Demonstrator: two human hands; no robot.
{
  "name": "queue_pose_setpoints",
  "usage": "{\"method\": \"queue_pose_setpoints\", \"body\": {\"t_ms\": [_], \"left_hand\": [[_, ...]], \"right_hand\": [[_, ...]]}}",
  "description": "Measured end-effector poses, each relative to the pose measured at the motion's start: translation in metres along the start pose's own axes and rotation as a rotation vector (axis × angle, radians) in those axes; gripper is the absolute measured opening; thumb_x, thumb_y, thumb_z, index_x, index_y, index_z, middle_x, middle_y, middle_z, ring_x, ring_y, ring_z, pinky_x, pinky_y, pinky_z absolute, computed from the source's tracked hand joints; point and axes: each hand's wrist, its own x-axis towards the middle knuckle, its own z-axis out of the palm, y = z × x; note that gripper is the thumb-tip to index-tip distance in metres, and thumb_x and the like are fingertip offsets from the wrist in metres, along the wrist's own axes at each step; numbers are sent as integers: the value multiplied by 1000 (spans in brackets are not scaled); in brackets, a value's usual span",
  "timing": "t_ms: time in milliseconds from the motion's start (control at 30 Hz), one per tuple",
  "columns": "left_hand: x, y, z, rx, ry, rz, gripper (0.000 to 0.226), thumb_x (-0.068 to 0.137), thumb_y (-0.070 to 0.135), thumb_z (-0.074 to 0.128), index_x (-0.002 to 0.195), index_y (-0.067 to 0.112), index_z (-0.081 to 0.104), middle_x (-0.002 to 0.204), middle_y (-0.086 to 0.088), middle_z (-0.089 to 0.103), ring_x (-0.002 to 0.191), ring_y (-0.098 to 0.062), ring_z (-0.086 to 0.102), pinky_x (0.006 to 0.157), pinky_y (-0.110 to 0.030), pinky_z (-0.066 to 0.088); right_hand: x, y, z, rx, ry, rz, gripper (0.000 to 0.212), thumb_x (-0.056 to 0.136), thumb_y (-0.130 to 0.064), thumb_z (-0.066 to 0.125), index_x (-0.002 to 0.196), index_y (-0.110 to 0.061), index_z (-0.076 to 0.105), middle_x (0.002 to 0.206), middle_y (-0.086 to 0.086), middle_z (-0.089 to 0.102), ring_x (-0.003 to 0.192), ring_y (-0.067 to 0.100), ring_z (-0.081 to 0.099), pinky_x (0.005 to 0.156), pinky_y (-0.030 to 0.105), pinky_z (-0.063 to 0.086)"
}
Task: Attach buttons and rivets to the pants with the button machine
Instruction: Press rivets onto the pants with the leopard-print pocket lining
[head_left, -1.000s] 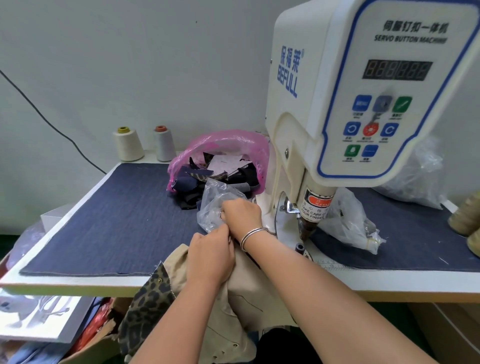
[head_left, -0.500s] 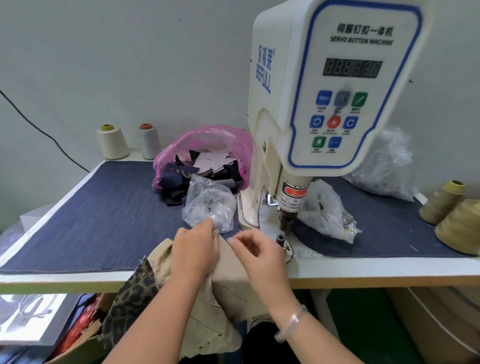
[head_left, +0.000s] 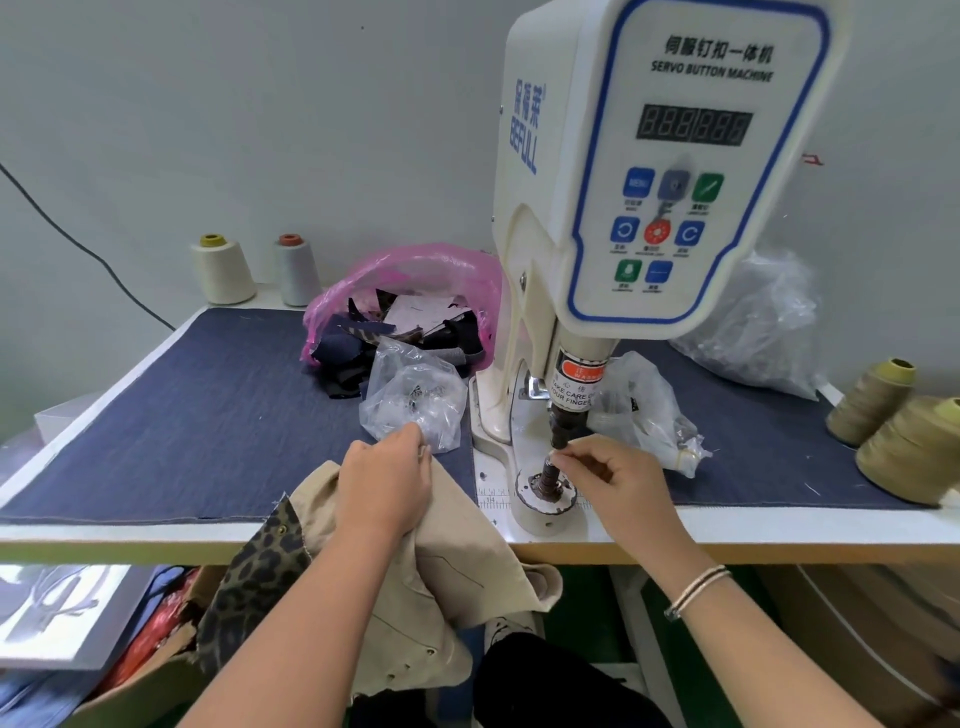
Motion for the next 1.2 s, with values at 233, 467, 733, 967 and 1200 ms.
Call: {"method": "queue_pose_setpoints", "body": {"t_ms": [233,467,733,967,1200], "left_hand": [[0,0,0,8,10,3,16,90,19,61,77,12,55,69,-6,65,54,-26,39,65,-31,27],[0,1,-1,5,17,5,17,89,17,62,75,13,53,68,-6,65,54,-23,31,64,-31,26],[-1,2,-2,9,24,8,17,86,15,66,73,13,54,64,-6,64,51,-24,32,62,-31,27],[2,-3,1,36,-155,-30,8,91,25,47,84,22,45,74,1,60,75,-29,59,63,-34,36],[6,-8,2,67,-265,-63,9,90,20,46,85,23,53,88,-7,68,79,-29,59,61,-31,30]], "right_hand": [[8,4,-5,-205,-21,-81,5,83,-16,71,86,-12,73,75,-2,68,67,9,60,64,22,49],[11,3,-13,-275,-127,-77,16,86,-24,68,99,-19,76,95,-2,74,84,11,66,78,27,52],[-23,-2,-6,-125,77,-222,22,90,-29,58,95,-15,74,75,-12,68,63,1,59,57,13,47],[-4,-58,76,0,-63,-439,14,89,-17,58,87,-11,70,70,-6,54,63,1,45,61,15,39],[126,-94,152,123,-90,-8,27,95,-10,46,113,-5,65,113,9,65,108,22,56,94,27,40]]}}
